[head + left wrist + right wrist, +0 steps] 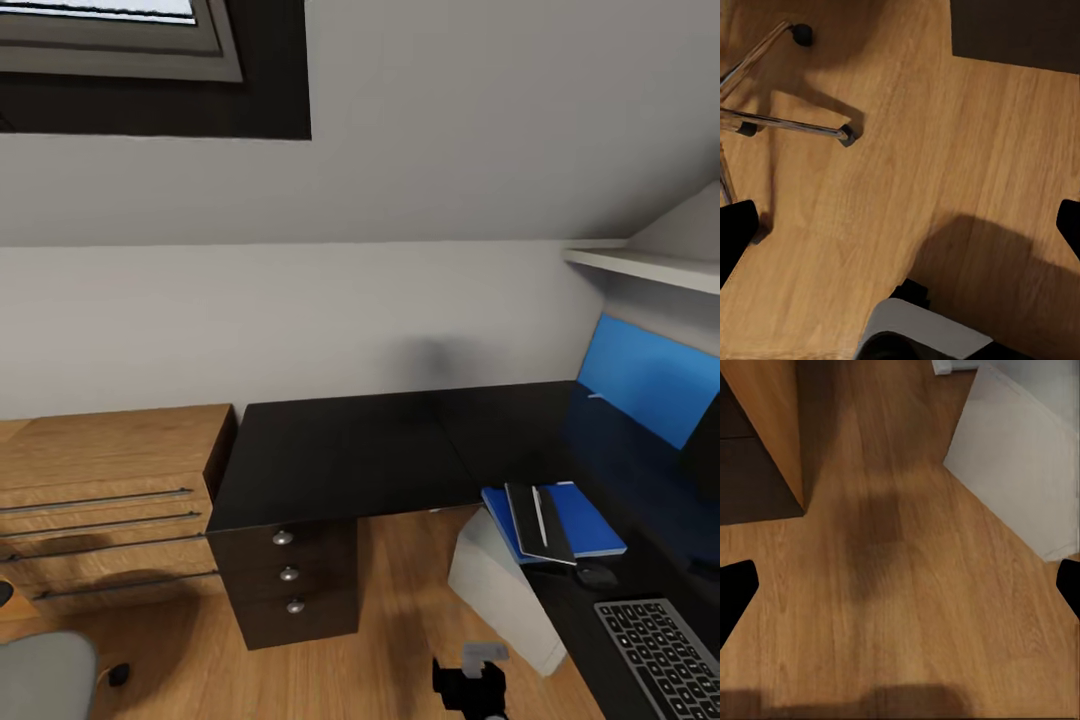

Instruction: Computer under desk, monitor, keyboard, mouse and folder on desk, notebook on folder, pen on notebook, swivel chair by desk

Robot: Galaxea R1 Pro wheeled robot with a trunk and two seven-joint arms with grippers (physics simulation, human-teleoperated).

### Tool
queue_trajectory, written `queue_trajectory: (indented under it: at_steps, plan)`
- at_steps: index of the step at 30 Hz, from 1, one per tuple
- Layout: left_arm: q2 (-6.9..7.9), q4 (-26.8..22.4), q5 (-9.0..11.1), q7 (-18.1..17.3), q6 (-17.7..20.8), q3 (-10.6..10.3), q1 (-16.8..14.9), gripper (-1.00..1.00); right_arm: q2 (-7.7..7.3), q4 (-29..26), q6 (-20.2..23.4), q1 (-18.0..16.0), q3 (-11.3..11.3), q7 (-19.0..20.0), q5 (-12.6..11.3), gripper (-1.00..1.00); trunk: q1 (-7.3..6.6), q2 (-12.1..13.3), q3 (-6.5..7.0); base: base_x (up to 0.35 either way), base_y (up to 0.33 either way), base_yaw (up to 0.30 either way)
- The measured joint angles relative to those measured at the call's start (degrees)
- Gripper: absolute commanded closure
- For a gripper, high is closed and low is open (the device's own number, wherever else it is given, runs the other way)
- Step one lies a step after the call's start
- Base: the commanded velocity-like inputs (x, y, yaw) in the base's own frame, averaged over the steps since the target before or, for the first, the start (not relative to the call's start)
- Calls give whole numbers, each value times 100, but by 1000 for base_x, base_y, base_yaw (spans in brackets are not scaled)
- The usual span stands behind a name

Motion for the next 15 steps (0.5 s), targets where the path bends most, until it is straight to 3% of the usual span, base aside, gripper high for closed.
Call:
queue_trajectory:
  at_steps: [3,9,11,15]
  plan:
    - [74,576,-5,-215,-14,27,1,-100,56,319,-370,0,6,2,-15,-100,-66,121,54,0,0,0]
    - [122,711,-13,-608,-9,153,0,-100,240,486,-419,-1,6,2,-17,-100,-197,362,163,-50,0,0]
    - [123,726,-9,-653,-13,329,0,-100,285,537,-457,-1,9,3,-12,-100,-239,442,199,-269,0,0]
    - [125,738,-6,-672,-16,421,0,-100,306,568,-554,0,6,6,-9,-100,-327,603,271,-314,0,0]
